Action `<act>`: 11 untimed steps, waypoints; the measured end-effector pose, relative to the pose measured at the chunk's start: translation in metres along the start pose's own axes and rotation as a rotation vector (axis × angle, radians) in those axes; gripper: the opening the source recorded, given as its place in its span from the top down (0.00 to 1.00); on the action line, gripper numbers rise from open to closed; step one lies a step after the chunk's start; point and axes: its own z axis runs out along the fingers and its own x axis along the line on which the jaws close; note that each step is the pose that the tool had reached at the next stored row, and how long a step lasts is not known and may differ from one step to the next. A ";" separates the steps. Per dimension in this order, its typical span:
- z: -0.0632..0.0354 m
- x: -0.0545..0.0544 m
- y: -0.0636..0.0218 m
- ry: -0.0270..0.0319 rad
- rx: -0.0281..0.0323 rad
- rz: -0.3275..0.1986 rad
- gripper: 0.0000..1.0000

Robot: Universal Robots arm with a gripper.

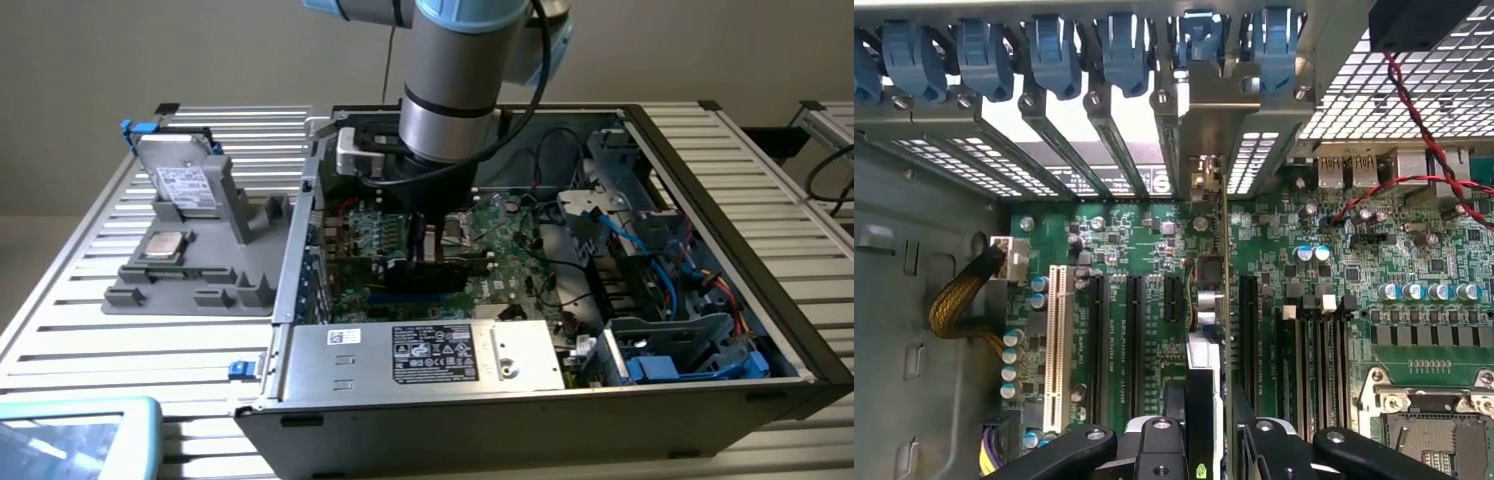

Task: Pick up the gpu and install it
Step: 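Insert the gpu into the slot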

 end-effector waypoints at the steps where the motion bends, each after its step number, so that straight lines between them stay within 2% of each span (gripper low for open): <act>1: 0.0002 0.000 0.0000 -0.0003 0.0000 0.000 0.73; 8: 0.0009 0.000 0.0002 -0.0015 0.0000 0.000 0.73; 11: 0.0010 0.000 0.0008 -0.0081 0.0004 -0.001 0.73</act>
